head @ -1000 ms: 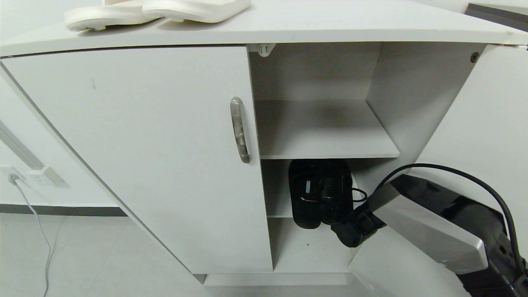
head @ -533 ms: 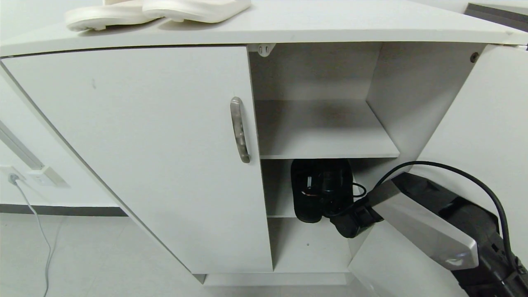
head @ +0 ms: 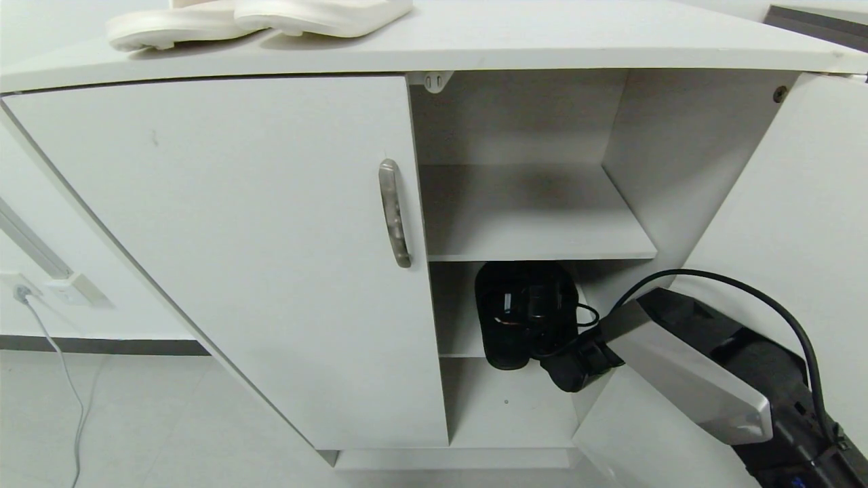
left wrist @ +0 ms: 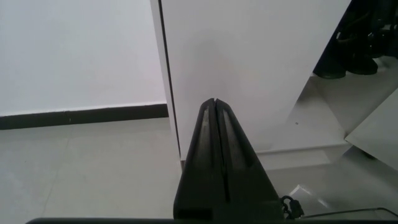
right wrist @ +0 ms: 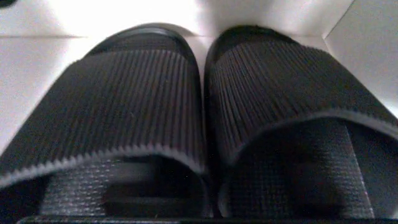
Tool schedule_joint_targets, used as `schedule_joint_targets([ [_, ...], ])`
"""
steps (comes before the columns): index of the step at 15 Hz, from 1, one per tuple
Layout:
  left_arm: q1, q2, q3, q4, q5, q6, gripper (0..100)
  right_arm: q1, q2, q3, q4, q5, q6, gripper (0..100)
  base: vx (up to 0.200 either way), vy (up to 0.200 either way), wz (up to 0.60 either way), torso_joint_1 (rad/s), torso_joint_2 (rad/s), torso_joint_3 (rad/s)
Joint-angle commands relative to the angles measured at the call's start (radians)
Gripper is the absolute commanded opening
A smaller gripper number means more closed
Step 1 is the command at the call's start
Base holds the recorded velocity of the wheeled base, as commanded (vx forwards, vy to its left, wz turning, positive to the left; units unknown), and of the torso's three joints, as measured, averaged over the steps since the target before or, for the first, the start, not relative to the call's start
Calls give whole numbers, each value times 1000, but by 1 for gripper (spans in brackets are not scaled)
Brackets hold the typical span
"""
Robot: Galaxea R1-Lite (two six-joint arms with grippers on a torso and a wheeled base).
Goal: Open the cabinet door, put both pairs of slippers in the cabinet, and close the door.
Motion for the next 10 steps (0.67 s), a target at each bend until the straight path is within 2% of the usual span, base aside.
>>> schedule_joint_targets([
  [1, 1, 2, 0, 0, 0, 0, 0, 16, -36, 74, -13, 1, 0, 100, 0, 0, 0, 0, 0, 0],
  [3, 1, 0, 0, 0, 0, 0, 0, 25, -59, 112, -41, 0, 0, 100, 0, 0, 0, 0, 0, 0],
  [7, 1, 2, 0, 0, 0, 1, 0, 51, -179, 298, -99, -7, 2, 100, 0, 0, 0, 0, 0, 0],
  [10, 1, 2, 0, 0, 0, 3, 0, 99, -314, 532, -185, -5, 2, 100, 0, 0, 0, 0, 0, 0],
])
